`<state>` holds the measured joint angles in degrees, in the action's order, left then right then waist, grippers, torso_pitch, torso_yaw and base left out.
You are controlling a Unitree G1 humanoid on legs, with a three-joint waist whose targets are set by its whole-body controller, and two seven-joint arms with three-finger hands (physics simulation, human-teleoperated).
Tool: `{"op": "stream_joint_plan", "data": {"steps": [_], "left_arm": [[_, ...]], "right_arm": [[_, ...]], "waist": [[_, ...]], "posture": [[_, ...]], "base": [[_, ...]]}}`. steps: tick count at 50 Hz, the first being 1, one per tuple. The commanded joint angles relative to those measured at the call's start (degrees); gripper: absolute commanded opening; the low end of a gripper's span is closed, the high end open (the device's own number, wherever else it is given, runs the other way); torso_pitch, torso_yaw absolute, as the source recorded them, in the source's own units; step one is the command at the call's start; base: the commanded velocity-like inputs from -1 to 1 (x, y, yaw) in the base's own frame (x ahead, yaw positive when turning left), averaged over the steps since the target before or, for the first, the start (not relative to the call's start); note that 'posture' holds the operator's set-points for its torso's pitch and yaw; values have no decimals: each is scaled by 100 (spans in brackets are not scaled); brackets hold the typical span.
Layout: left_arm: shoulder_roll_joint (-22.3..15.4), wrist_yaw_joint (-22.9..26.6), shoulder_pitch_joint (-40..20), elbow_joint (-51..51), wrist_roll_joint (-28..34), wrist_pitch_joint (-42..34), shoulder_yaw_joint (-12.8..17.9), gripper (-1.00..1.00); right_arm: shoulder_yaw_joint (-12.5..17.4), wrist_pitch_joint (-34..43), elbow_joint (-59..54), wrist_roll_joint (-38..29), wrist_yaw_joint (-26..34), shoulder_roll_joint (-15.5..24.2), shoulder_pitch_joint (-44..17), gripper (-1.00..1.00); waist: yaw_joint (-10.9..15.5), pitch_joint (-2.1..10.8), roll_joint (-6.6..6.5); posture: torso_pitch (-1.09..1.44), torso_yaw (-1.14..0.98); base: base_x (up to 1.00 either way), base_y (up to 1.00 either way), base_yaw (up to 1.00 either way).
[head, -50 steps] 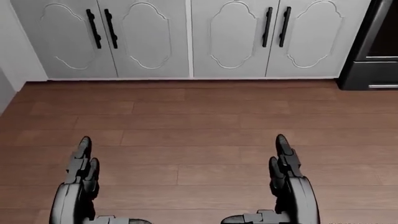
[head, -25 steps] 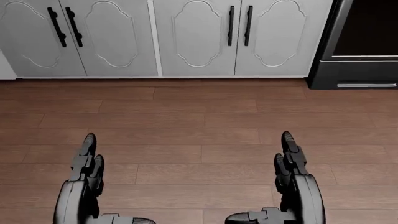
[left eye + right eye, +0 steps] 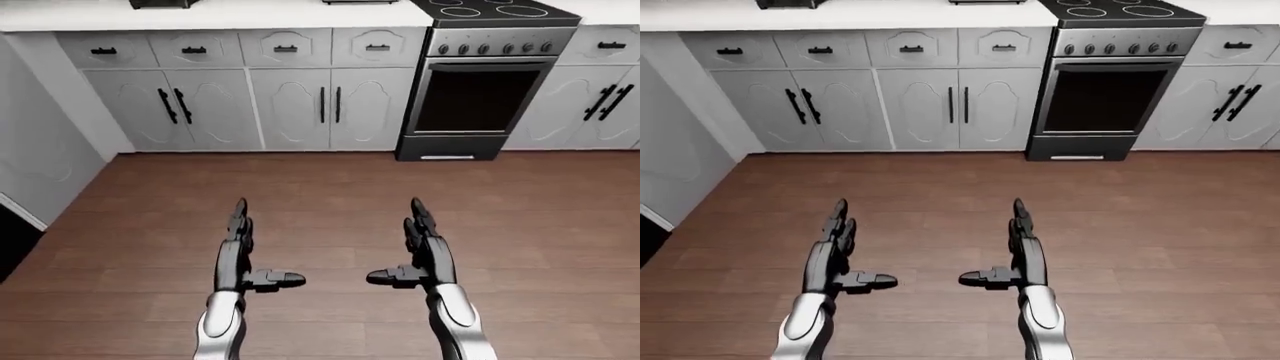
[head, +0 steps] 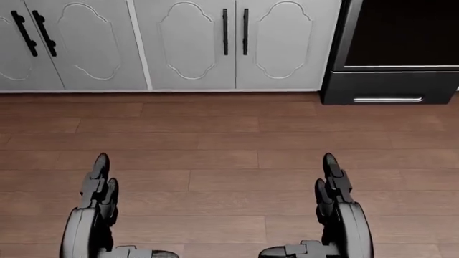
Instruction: Navigate to the stove.
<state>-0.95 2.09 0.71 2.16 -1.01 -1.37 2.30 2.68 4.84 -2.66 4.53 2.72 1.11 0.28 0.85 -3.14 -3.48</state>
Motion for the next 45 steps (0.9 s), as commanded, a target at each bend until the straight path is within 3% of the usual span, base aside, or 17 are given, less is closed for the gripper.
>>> {"op": "stream_joint_plan", "data": {"steps": [1, 2, 3, 6, 9, 12, 14, 15, 17, 30, 31, 34, 37, 39, 41, 42, 45], "left_arm": [[-14, 7, -85, -187, -6, 149, -9, 100], [-14, 7, -85, -187, -7, 149, -9, 100], [-13, 6, -85, -187, -7, 149, -9, 100], [-14, 7, -85, -188, -7, 148, -9, 100], [-14, 7, -85, -187, -7, 148, -9, 100], [-13, 6, -85, -188, -7, 148, -9, 100], [-14, 6, -85, -188, -7, 146, -9, 100], [-13, 6, -85, -188, -7, 148, -9, 100], [-14, 6, -85, -188, -7, 147, -9, 100], [-14, 6, -85, -188, -7, 147, -9, 100], [-14, 7, -85, -188, -8, 147, -9, 100], [-14, 6, -85, -188, -7, 147, -9, 100], [-14, 6, -85, -187, -7, 148, -9, 100], [-14, 7, -85, -188, -8, 148, -9, 100], [-14, 6, -85, -188, -7, 147, -9, 100], [-14, 7, -85, -188, -7, 147, -9, 100], [-13, 7, -85, -188, -8, 147, -9, 100]], "right_arm": [[18, -179, 223, 13, 10, 7, -103, 100], [16, -177, 233, 11, 10, 6, -99, 100], [18, -177, 229, 11, 10, 6, -105, 100], [19, -180, 214, 8, 9, 7, -118, 100], [24, -203, 188, 10, 14, 9, -123, 100], [28, -180, 215, 18, 12, 8, -113, 100], [27, -142, 271, 22, 5, 6, -94, 100], [28, -157, 253, 20, 5, 6, -97, 100], [31, -152, 247, 22, 1, 5, -106, 100], [17, -173, 237, 13, 5, 3, -95, 100], [17, -182, 223, 11, 5, 2, -103, 100], [22, -203, 185, 15, 10, 4, -117, 100], [21, -195, 197, 14, 9, 6, -116, 100], [21, -212, 186, 11, 13, 8, -113, 100], [23, -211, 168, 11, 13, 8, -126, 100], [20, -208, 186, 8, 10, 6, -115, 100], [20, -209, 193, 12, 13, 5, -107, 100]], "waist": [[8, 107, -76], [38, 130, -150], [104, 117, 46], [56, 245, -62], [69, 216, 92], [64, 192, 424], [-27, 356, 1022], [-30, 235, 619], [-84, 227, 654], [12, 162, -73], [90, 158, 111], [45, 264, -27], [62, 221, 124], [59, 172, 333], [-11, 330, 897], [-40, 292, 730], [-96, 264, 632]], "posture": [[0, 0], [0, 0], [0, 0], [0, 0], [0, 0], [0, 0], [0, 0], [0, 0], [0, 0], [0, 0], [0, 0], [0, 0], [0, 0], [0, 0], [0, 0], [0, 0], [0, 0]], "base": [[0, -59, 0], [0, -60, 0], [0, -60, 0], [0, -60, 0], [0, -60, 0], [0, -60, 0], [0, -60, 0], [0, -60, 0], [0, -60, 0], [0, -60, 0], [0, -59, 0], [0, -60, 0], [0, -60, 0], [0, -59, 0], [0, -54, 0], [0, -48, 0], [0, -48, 0]]}}
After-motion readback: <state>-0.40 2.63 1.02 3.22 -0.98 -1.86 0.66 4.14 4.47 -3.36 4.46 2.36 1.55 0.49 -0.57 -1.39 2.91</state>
